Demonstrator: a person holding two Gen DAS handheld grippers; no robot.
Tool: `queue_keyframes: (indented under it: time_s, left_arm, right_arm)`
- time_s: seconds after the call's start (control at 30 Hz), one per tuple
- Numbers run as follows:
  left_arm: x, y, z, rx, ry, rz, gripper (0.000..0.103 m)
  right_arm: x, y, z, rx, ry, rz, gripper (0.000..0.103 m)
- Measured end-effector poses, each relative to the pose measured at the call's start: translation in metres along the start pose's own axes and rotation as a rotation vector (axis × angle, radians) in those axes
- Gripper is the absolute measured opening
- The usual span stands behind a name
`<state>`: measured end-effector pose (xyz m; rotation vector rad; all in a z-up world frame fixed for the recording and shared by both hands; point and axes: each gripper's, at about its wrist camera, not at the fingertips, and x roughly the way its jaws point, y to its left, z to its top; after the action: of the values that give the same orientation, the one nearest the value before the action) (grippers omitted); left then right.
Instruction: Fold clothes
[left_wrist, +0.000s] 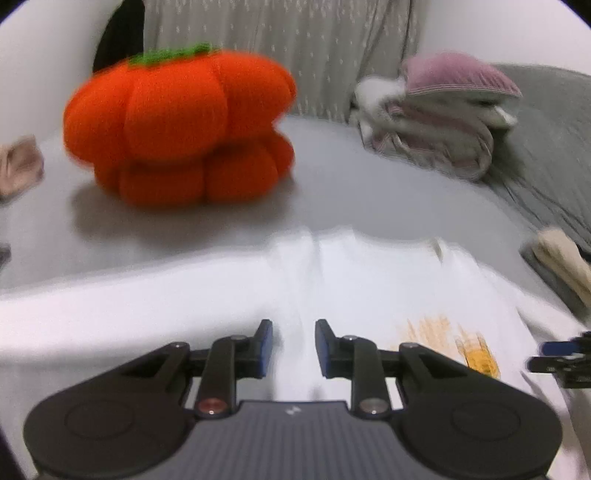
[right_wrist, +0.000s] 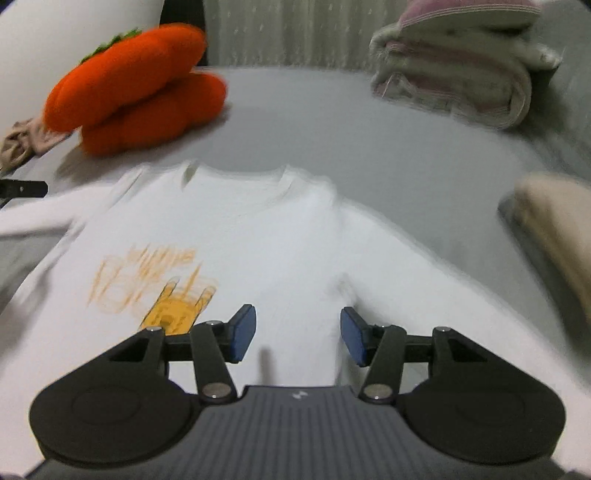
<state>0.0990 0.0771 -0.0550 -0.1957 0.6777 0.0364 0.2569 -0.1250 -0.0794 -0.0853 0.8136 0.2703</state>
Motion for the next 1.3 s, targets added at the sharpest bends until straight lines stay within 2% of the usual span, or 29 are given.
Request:
queue_keyframes:
  time_s: [0.07, 0.13, 0.17, 0.23, 0.63, 0.77, 0.83, 0.87, 0.93, 1.0, 1.1, 1.17, 1.2, 1.3]
  left_arm:
    - [0.003, -0.003, -0.028, -0.025, 0.069, -0.025, 0.025]
    - [0.007, -0.004, -0.049, -0.032, 0.115, -0.01, 0.025]
    - [0.001, -0.005, -0.059, -0.016, 0.088, -0.007, 0.025]
    - [-0.009, -0.007, -0.067, 0.023, 0.086, 0.003, 0.025]
    - [-0.085, -0.009, -0.117, 0.005, 0.13, -0.027, 0.024]
    - [-0.103, -0.001, -0.129, -0.044, 0.123, -0.042, 0.025]
    - [-0.109, 0.003, -0.134, -0.071, 0.115, -0.052, 0.024]
    - [-0.111, 0.004, -0.137, -0.077, 0.116, -0.054, 0.024]
    - [-0.113, 0.005, -0.14, -0.088, 0.114, -0.056, 0.024]
    - [-0.115, 0.005, -0.142, -0.091, 0.11, -0.058, 0.023]
    - [-0.118, 0.006, -0.144, -0.105, 0.107, -0.061, 0.018]
    - [-0.122, 0.009, -0.144, -0.133, 0.105, -0.068, 0.018]
    - [-0.124, 0.011, -0.144, -0.146, 0.102, -0.072, 0.018]
    - [-0.126, 0.013, -0.147, -0.153, 0.101, -0.068, 0.02]
  right_arm:
    - [-0.001, 0.01, -0.015, 0.007, 0.038, 0.017, 0.054]
    - [-0.008, 0.017, -0.025, 0.016, 0.043, 0.011, 0.055]
    - [-0.012, 0.02, -0.031, 0.02, 0.045, 0.008, 0.055]
    - [-0.019, 0.027, -0.041, 0.029, 0.05, 0.002, 0.055]
    - [-0.106, 0.067, -0.133, 0.157, 0.115, 0.048, 0.055]
    - [-0.129, 0.072, -0.148, 0.268, 0.068, 0.064, 0.055]
    - [-0.135, 0.066, -0.158, 0.381, 0.029, 0.108, 0.052]
    - [-0.135, 0.064, -0.163, 0.426, 0.02, 0.125, 0.047]
    - [-0.135, 0.06, -0.17, 0.488, 0.001, 0.135, 0.029]
    - [-0.136, 0.059, -0.17, 0.506, -0.025, 0.12, 0.024]
    - [-0.137, 0.056, -0.169, 0.549, -0.043, 0.113, 0.023]
    - [-0.142, 0.053, -0.171, 0.578, -0.065, 0.085, 0.024]
    - [-0.144, 0.052, -0.172, 0.592, -0.076, 0.072, 0.028]
    - [-0.149, 0.05, -0.174, 0.628, -0.088, 0.022, 0.029]
